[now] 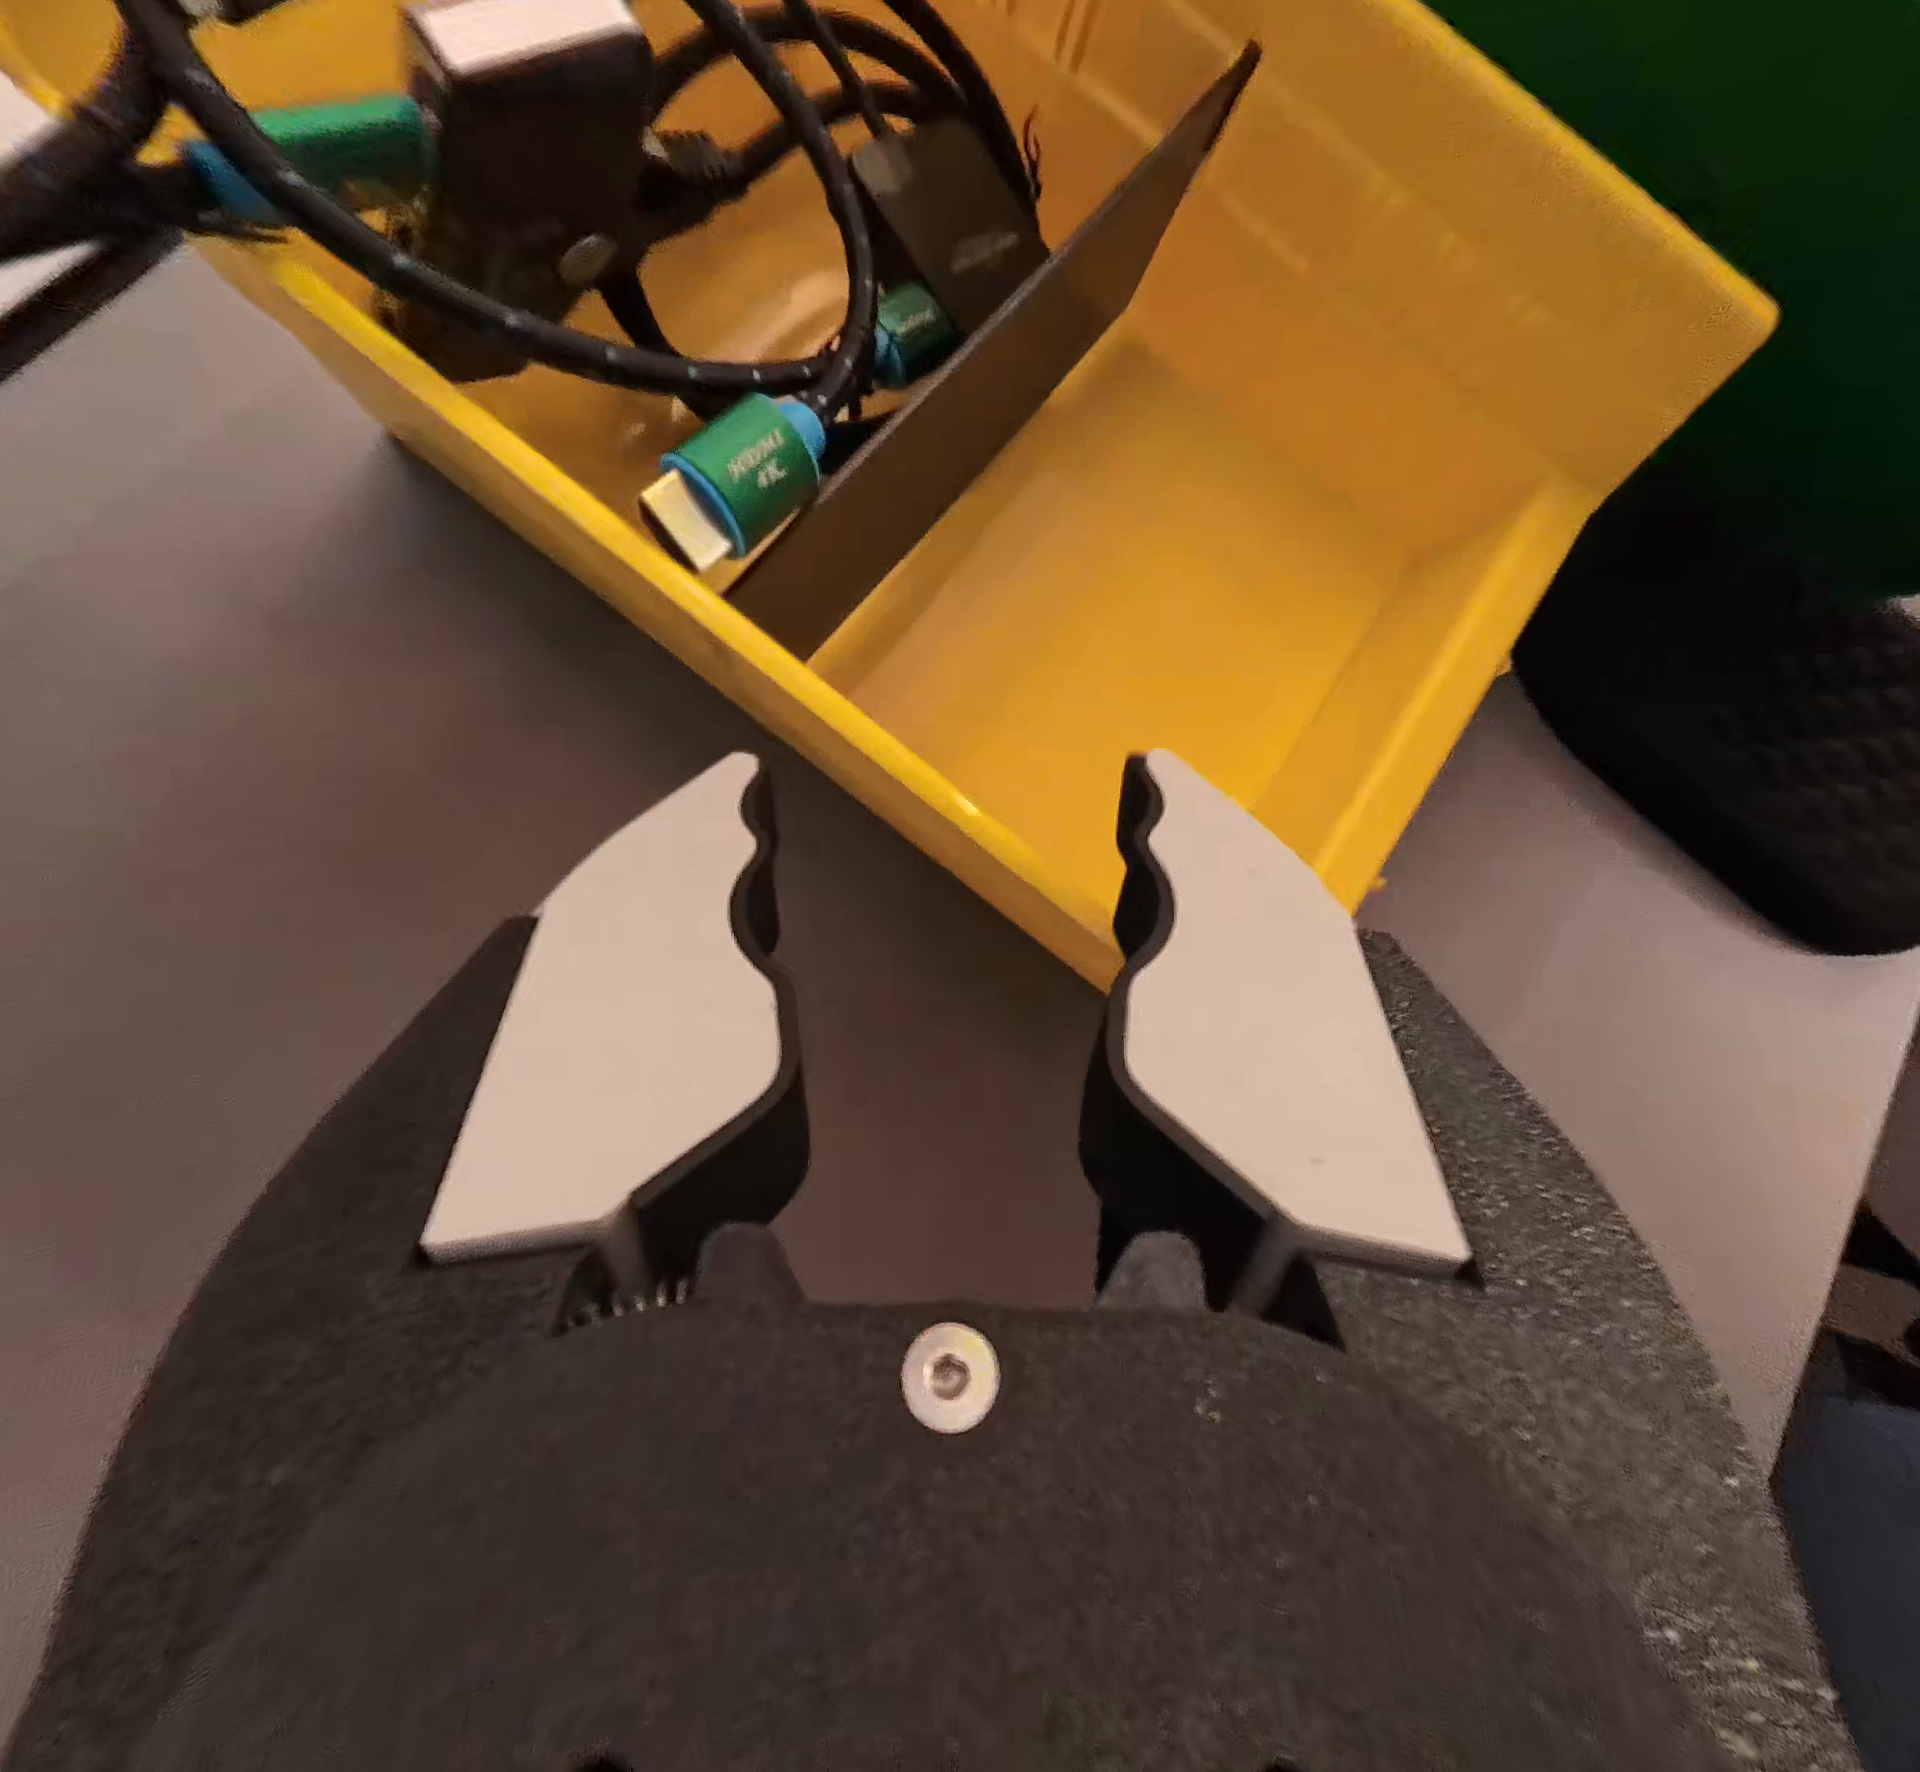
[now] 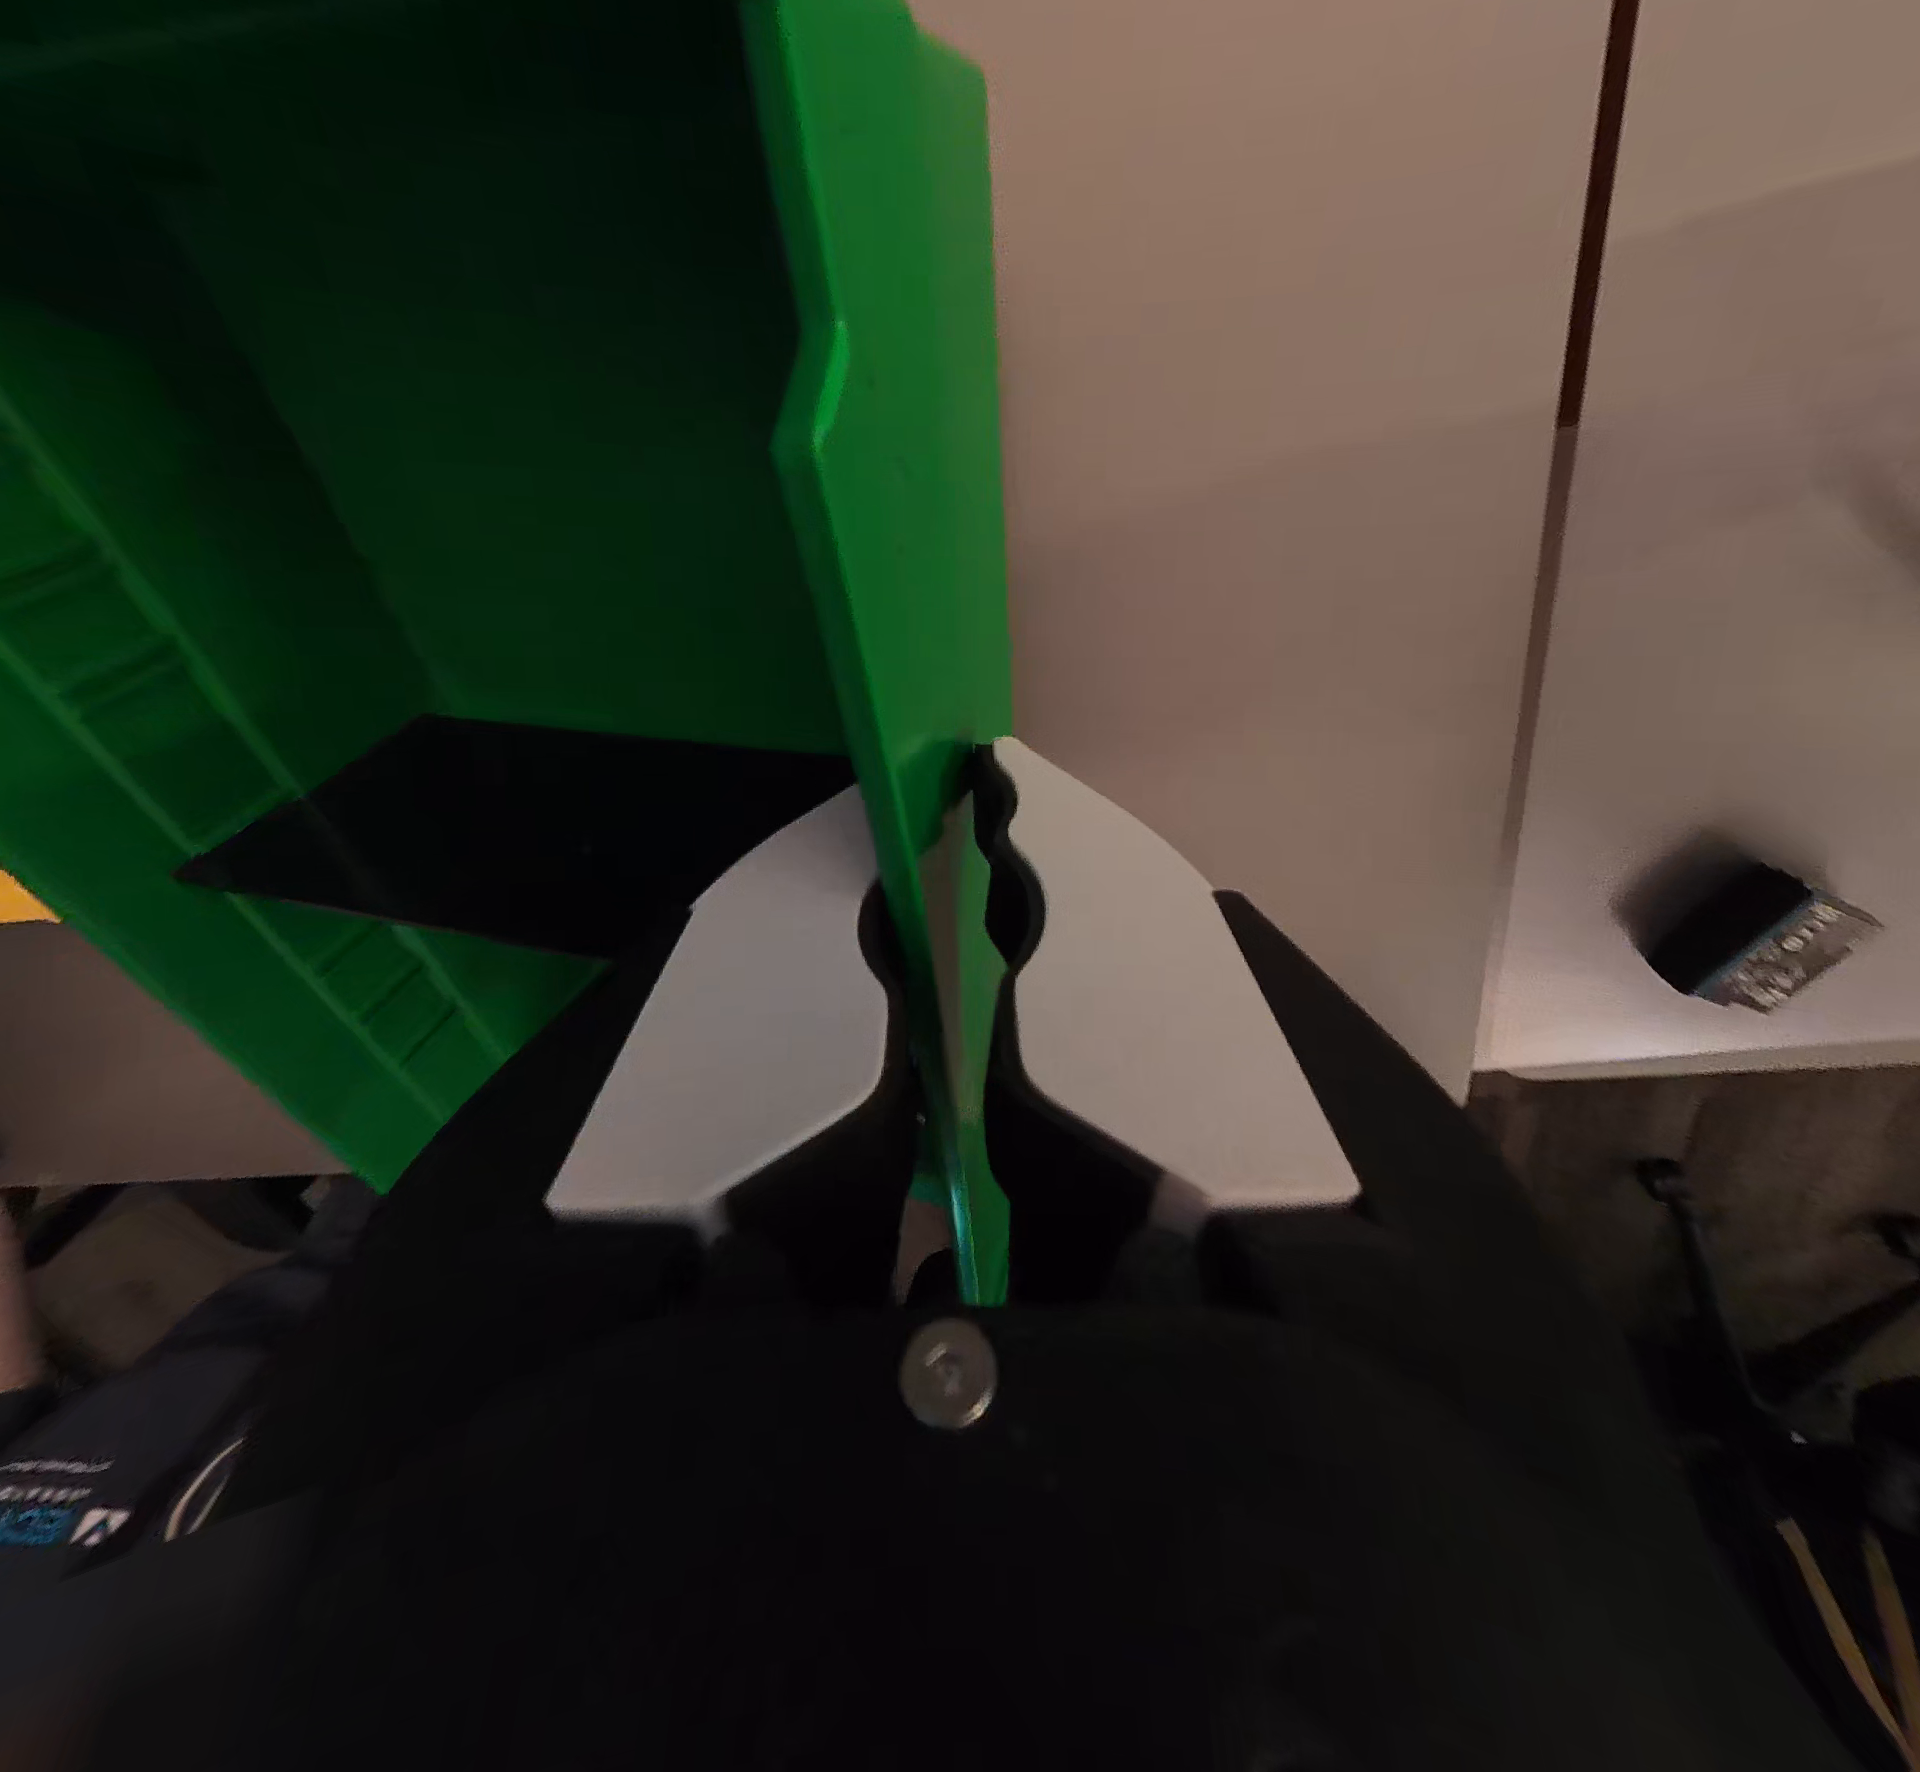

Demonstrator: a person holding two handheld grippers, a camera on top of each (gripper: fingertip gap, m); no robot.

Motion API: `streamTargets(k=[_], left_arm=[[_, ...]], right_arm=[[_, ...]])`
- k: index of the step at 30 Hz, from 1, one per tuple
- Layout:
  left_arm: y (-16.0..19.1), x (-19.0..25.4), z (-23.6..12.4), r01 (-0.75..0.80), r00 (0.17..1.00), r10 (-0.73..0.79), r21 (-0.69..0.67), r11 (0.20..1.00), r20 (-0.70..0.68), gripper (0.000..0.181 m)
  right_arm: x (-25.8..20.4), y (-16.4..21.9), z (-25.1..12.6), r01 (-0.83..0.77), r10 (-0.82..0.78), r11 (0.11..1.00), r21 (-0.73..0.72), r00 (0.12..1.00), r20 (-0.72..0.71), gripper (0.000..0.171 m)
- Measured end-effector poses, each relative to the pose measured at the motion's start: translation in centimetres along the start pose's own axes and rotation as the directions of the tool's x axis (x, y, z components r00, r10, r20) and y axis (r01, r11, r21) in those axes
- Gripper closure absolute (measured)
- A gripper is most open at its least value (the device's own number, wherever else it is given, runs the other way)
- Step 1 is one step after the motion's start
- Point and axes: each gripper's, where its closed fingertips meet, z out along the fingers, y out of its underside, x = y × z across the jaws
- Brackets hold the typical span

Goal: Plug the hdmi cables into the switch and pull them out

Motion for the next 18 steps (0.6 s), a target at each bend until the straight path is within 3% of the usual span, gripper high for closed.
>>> streamTargets(k=[3, 8, 12, 18], left_arm=[[-0.9, -0.6, 0.3, 0.016, 0.999, -0.015, -0.030, 0.999, 0.038, 0.130], [-0.8, -1.3, 1.4, 0.016, 0.998, -0.002, -0.248, 0.969, 0.059, 0.132], [-0.2, -2.0, 1.2, -0.029, 0.996, 0.061, -0.398, 0.917, 0.070, 0.153], [0.4, -2.3, 0.9, -0.077, 0.991, 0.126, -0.560, 0.825, 0.049, 0.157]], right_arm=[[0.1, -0.5, 1.7, 0.001, 0.001, 0.999, -0.043, 0.998, 0.057, 0.162], [0.1, -2.4, 2.3, 0.010, -0.007, 0.999, -0.048, 0.998, 0.068, 0.162], [-0.1, -3.6, 2.4, 0.014, -0.011, 0.999, -0.029, 0.996, 0.092, 0.162], [-0.1, -3.9, 2.9, 0.010, -0.009, 1.000, -0.009, 0.995, 0.098, 0.162]])
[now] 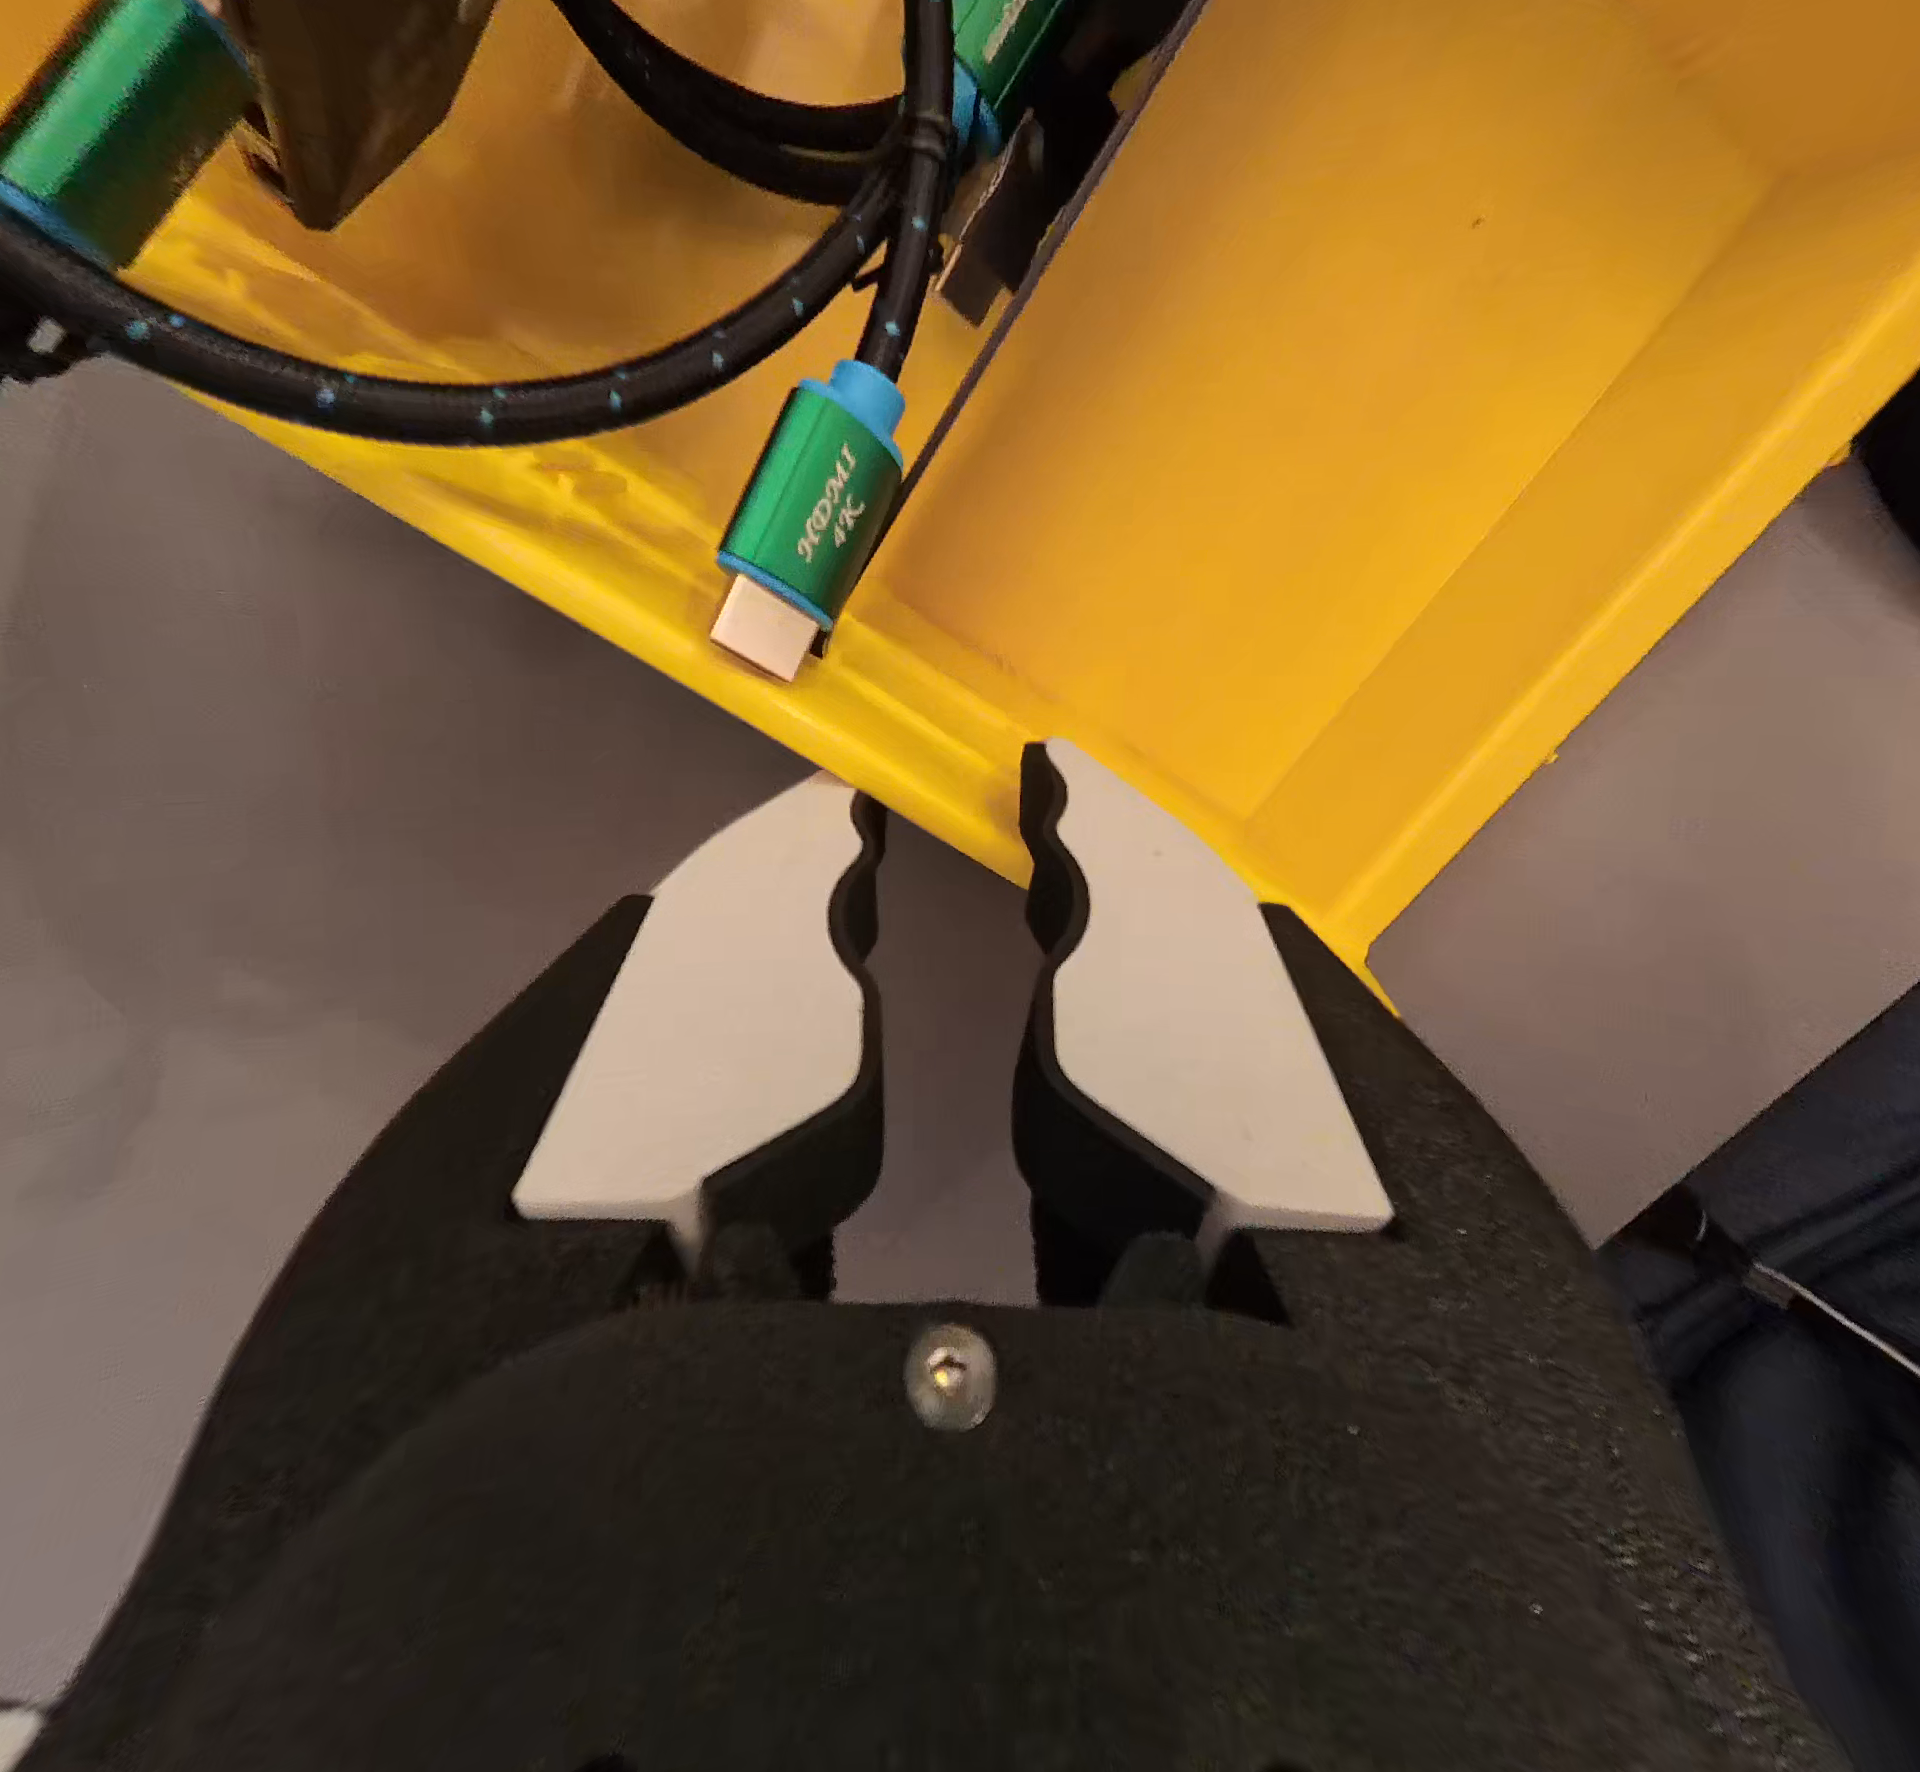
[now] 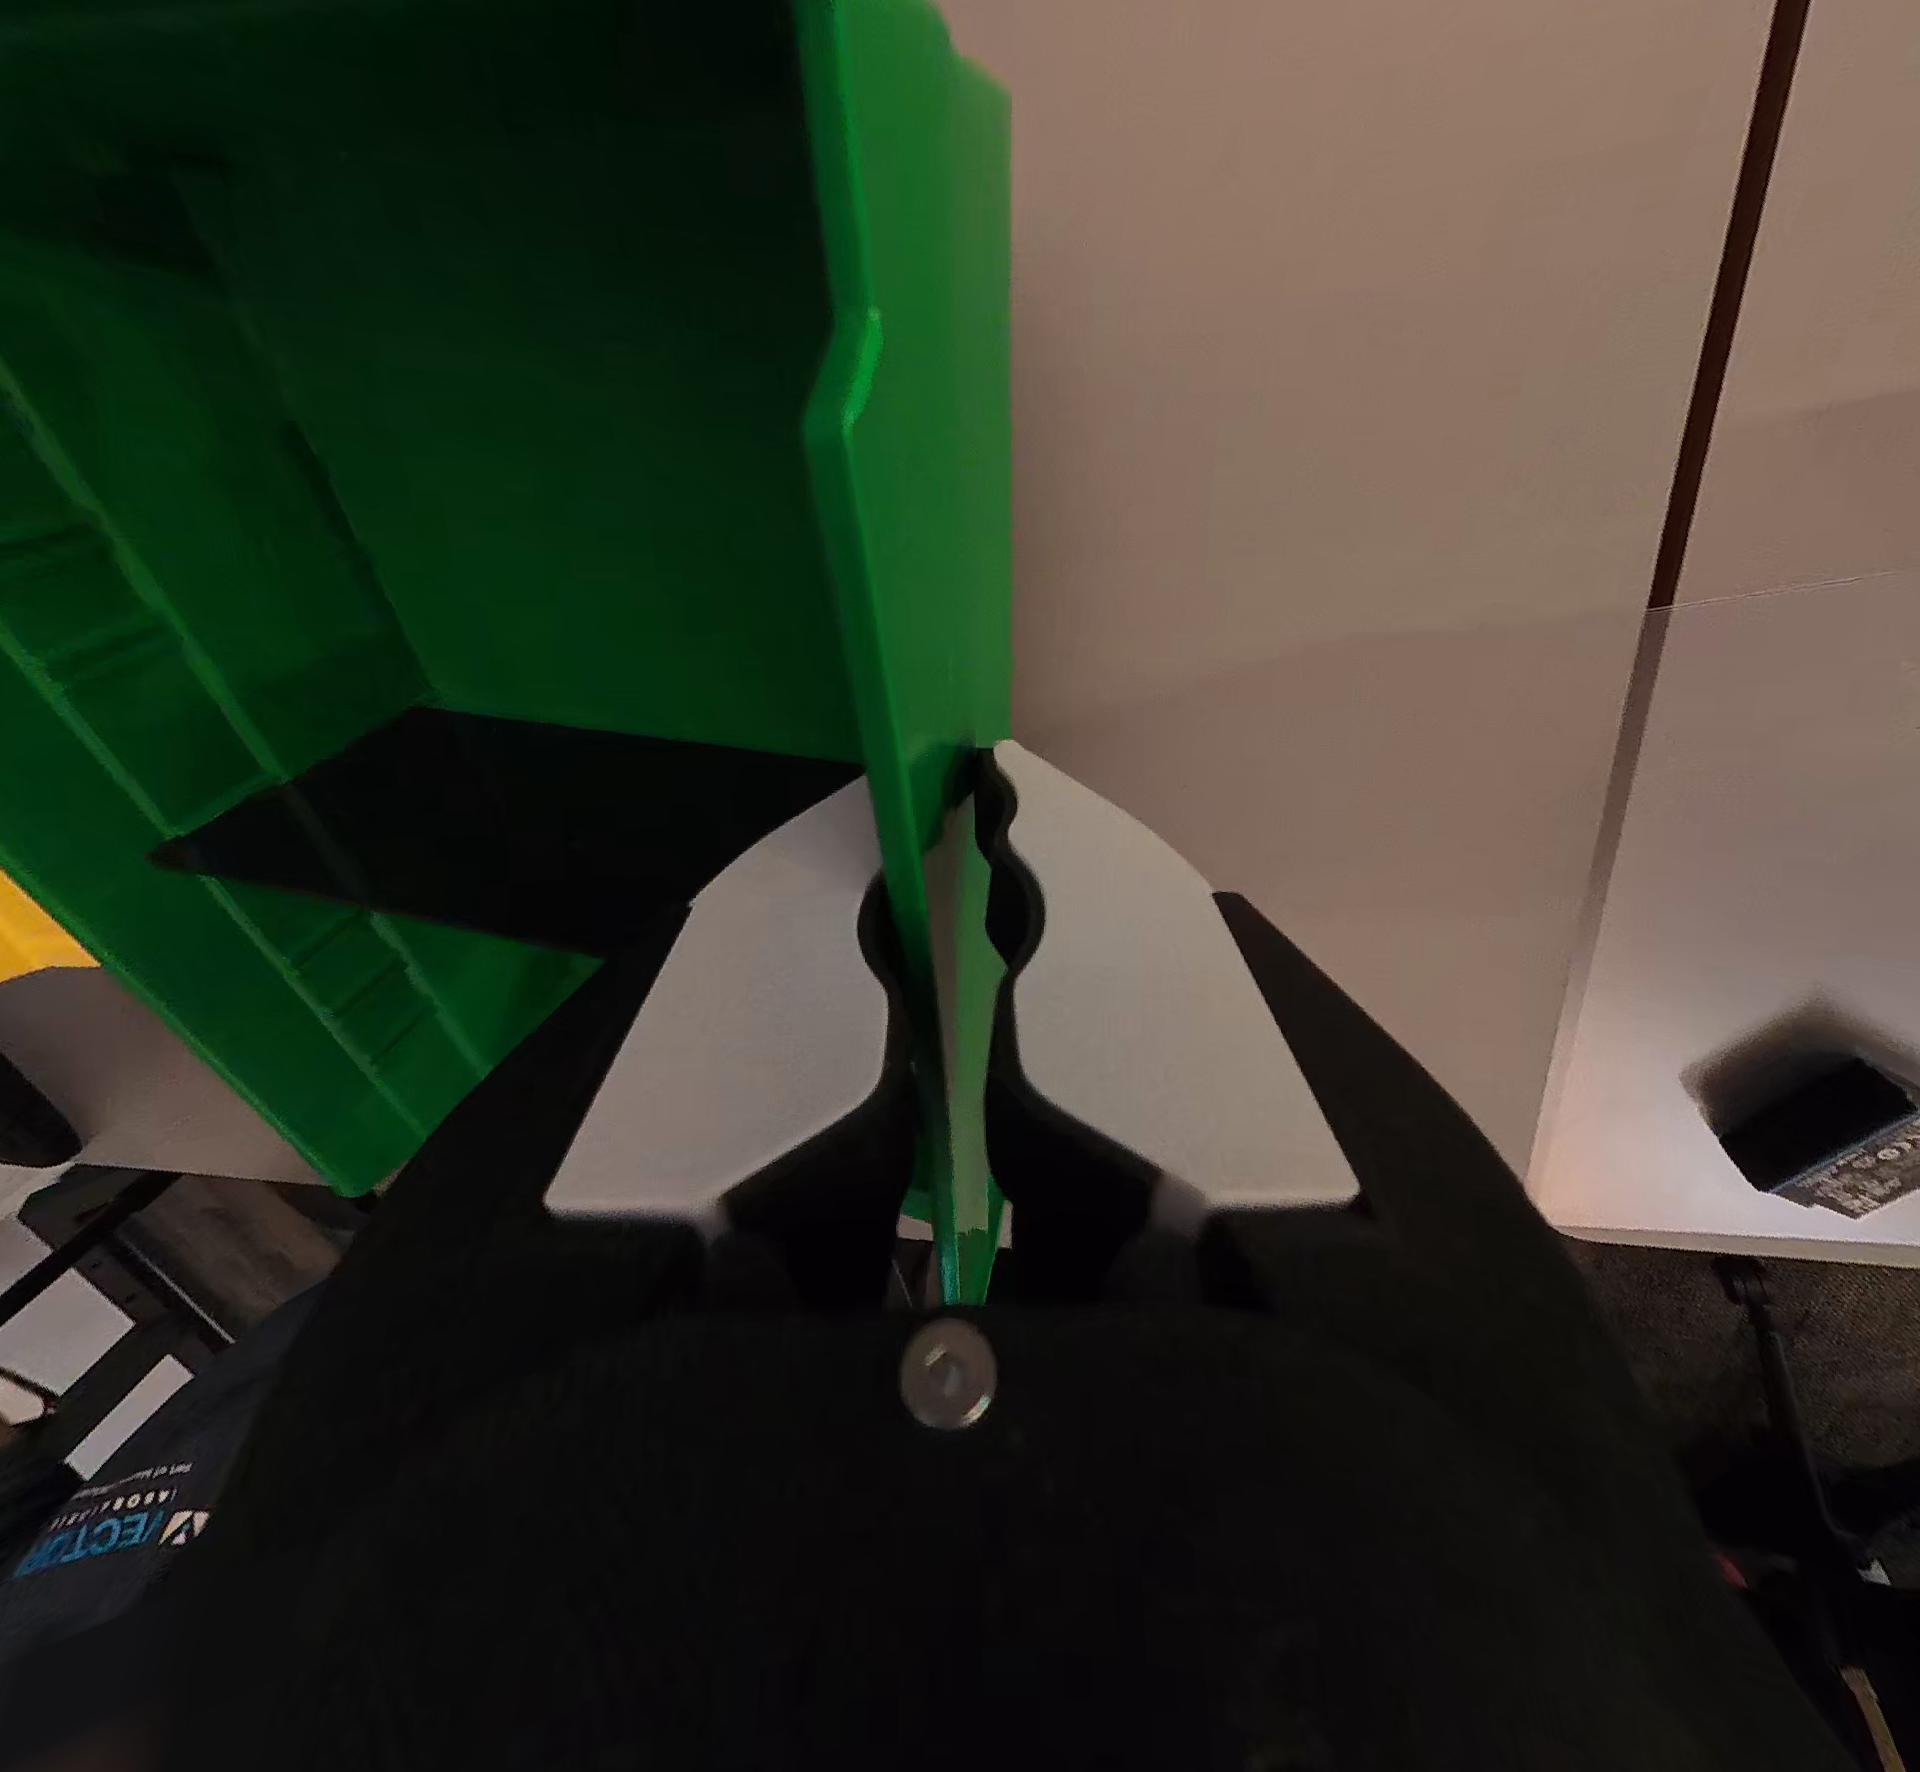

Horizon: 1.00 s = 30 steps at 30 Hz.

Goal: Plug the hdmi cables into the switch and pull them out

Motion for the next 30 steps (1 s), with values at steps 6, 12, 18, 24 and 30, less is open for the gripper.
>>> streamTargets(k=[6, 12, 18, 24, 30], left_arm=[[2.5, -2.9, -0.6, 0.110, 0.991, -0.112, -0.030, 0.993, -0.069, 0.169], [7.6, -10.0, -2.1, 0.271, 0.962, -0.268, 0.079, 0.959, -0.050, 0.178], [16.1, -15.6, -4.0, 0.394, 0.919, -0.394, 0.117, 0.912, -0.027, 0.175], [24.4, -19.1, -5.8, 0.565, 0.819, -0.574, 0.197, 0.801, -0.013, 0.177], [30.0, -21.2, -7.0, 0.690, 0.697, -0.717, 0.292, 0.663, -0.018, 0.178]], right_arm=[[-1.8, -0.4, 0.3, -0.001, -0.004, 0.999, 0.039, 0.994, 0.113, 0.158], [-5.1, -1.8, 2.1, 0.024, -0.033, 0.998, 0.050, 0.981, 0.191, 0.158], [-8.3, -3.4, 4.9, 0.025, -0.026, 1.000, 0.008, 0.974, 0.227, 0.156], [-11.0, -3.9, 7.8, 0.059, -0.047, 0.997, -0.048, 0.973, 0.227, 0.155], [-11.5, -3.7, 8.1, 0.106, -0.098, 0.992, -0.073, 0.989, 0.108, 0.161]])
